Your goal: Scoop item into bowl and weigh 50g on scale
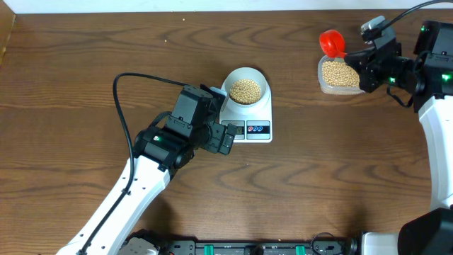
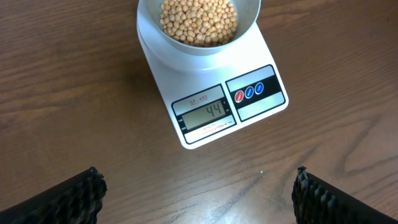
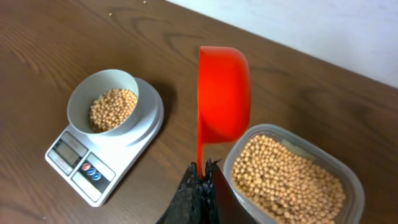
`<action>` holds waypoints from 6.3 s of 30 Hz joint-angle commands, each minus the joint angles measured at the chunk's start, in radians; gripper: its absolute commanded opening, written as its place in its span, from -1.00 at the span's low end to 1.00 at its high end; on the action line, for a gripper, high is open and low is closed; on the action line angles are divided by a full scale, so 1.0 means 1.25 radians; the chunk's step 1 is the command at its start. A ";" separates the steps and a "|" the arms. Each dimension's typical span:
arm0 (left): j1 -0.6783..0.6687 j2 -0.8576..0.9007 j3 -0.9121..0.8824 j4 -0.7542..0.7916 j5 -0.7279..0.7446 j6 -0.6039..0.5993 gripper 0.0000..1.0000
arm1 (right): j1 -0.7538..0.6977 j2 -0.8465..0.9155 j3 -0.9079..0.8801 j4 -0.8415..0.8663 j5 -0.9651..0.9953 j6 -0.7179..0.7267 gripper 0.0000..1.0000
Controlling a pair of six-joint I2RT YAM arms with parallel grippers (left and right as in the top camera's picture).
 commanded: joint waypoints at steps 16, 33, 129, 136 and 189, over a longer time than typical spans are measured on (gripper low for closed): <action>0.003 -0.009 -0.005 -0.002 0.007 0.014 0.96 | -0.008 -0.002 -0.003 -0.046 0.198 0.170 -0.98; 0.003 -0.009 -0.005 -0.002 0.007 0.014 0.96 | -0.013 0.004 -0.004 -0.084 0.276 0.152 -0.98; 0.003 -0.009 -0.005 -0.002 0.007 0.014 0.96 | 0.127 0.243 -0.030 0.233 -0.225 0.286 -0.98; 0.003 -0.009 -0.005 -0.002 0.007 0.014 0.95 | 0.215 0.243 -0.030 0.233 -0.184 0.241 -0.98; 0.003 -0.009 -0.005 -0.002 0.007 0.014 0.96 | 0.364 0.243 -0.030 0.181 0.064 -0.116 -0.98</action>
